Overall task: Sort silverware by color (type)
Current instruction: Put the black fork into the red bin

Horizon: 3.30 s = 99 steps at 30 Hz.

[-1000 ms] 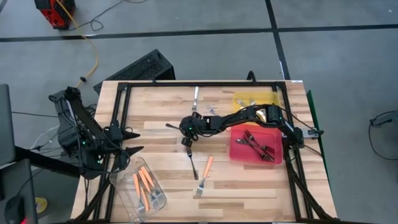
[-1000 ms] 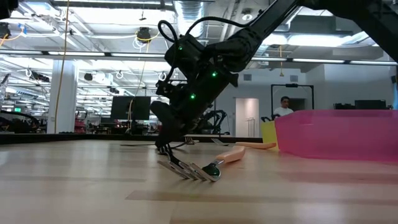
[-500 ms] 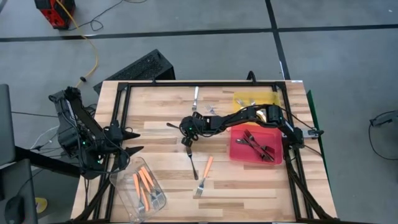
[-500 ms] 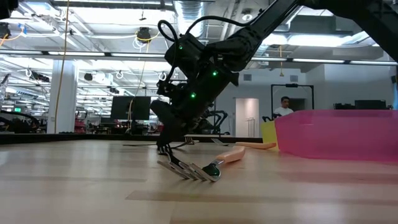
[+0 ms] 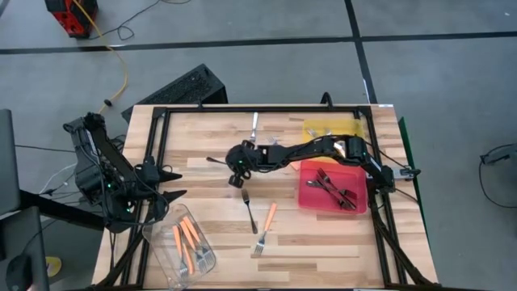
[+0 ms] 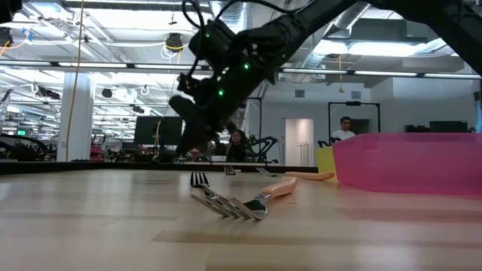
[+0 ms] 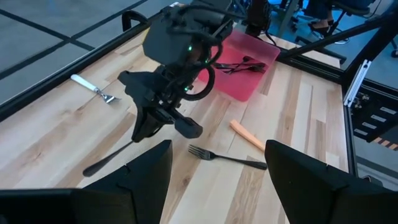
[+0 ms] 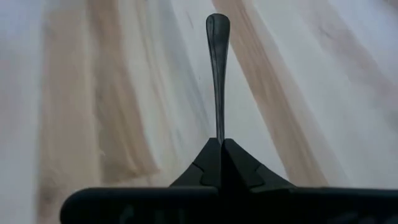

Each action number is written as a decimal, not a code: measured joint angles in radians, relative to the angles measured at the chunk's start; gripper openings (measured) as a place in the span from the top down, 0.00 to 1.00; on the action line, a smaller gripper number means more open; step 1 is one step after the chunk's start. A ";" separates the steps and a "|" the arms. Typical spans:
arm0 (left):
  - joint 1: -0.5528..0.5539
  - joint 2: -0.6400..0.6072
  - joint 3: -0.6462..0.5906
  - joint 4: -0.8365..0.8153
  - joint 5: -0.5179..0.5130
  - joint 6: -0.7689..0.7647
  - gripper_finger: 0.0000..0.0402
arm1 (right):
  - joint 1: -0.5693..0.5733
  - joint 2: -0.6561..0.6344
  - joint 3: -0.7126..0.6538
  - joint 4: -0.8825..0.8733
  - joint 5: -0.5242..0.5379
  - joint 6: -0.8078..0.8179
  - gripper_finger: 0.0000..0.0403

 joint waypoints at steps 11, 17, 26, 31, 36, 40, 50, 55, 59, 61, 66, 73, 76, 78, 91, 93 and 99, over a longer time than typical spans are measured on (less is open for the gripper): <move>0.000 0.000 0.000 0.000 0.027 -0.019 0.40 | -0.004 -0.167 0.009 -0.108 -0.066 -0.092 0.95; 0.000 0.000 0.000 0.000 0.023 -0.019 0.40 | 0.001 -0.240 -0.006 -0.165 -0.085 -0.124 0.95; 0.000 0.000 -0.001 0.000 0.024 -0.025 0.40 | -0.001 -0.458 -0.281 -0.052 -0.109 -0.081 0.95; 0.000 0.000 -0.001 -0.001 0.013 -0.020 0.40 | 0.026 -0.593 -0.407 0.001 -0.042 -0.048 0.95; 0.000 0.000 -0.001 -0.001 0.007 -0.016 0.40 | 0.064 -0.703 -0.482 -0.024 0.050 -0.042 0.95; 0.000 0.000 -0.002 0.000 -0.006 -0.013 0.40 | 0.089 -0.800 -0.518 -0.089 0.122 -0.012 0.95; 0.000 0.000 -0.047 0.004 0.011 -0.042 0.40 | 0.196 -1.015 -0.605 -0.381 0.282 0.126 0.95; 0.000 -0.001 -0.048 0.007 0.018 -0.039 0.40 | 0.264 -1.143 -0.692 -0.469 0.350 0.245 0.95; 0.000 -0.001 -0.048 0.007 0.017 -0.039 0.40 | 0.326 -1.233 -0.783 -0.485 0.397 0.346 0.95; 0.000 -0.001 -0.048 0.006 0.016 -0.039 0.40 | 0.357 -1.273 -0.827 -0.503 0.427 0.408 0.95; 0.000 -0.002 -0.048 0.007 0.015 -0.039 0.40 | 0.442 -1.338 -0.916 -0.538 0.488 0.556 0.95; 0.001 -0.002 -0.048 0.007 0.012 -0.058 0.40 | 0.598 -1.353 -0.982 -0.672 0.531 0.838 0.95; 0.001 -0.002 -0.048 0.007 0.001 -0.066 0.40 | 0.656 -1.347 -1.001 -0.750 0.535 0.974 0.94; 0.001 -0.002 -0.048 0.007 -0.010 -0.072 0.40 | 0.692 -1.347 -1.024 -0.772 0.535 1.049 0.94; 0.008 -0.002 -0.048 0.007 -0.017 -0.096 0.40 | 0.848 -1.347 -1.131 -0.800 0.530 1.330 0.94; 0.024 -0.002 -0.048 0.007 -0.011 -0.096 0.40 | 0.861 -1.347 -1.135 -0.818 0.530 1.358 0.94; 0.084 -0.002 -0.048 0.008 0.032 -0.078 0.40 | 0.878 -1.346 -1.176 -0.803 0.509 1.421 0.94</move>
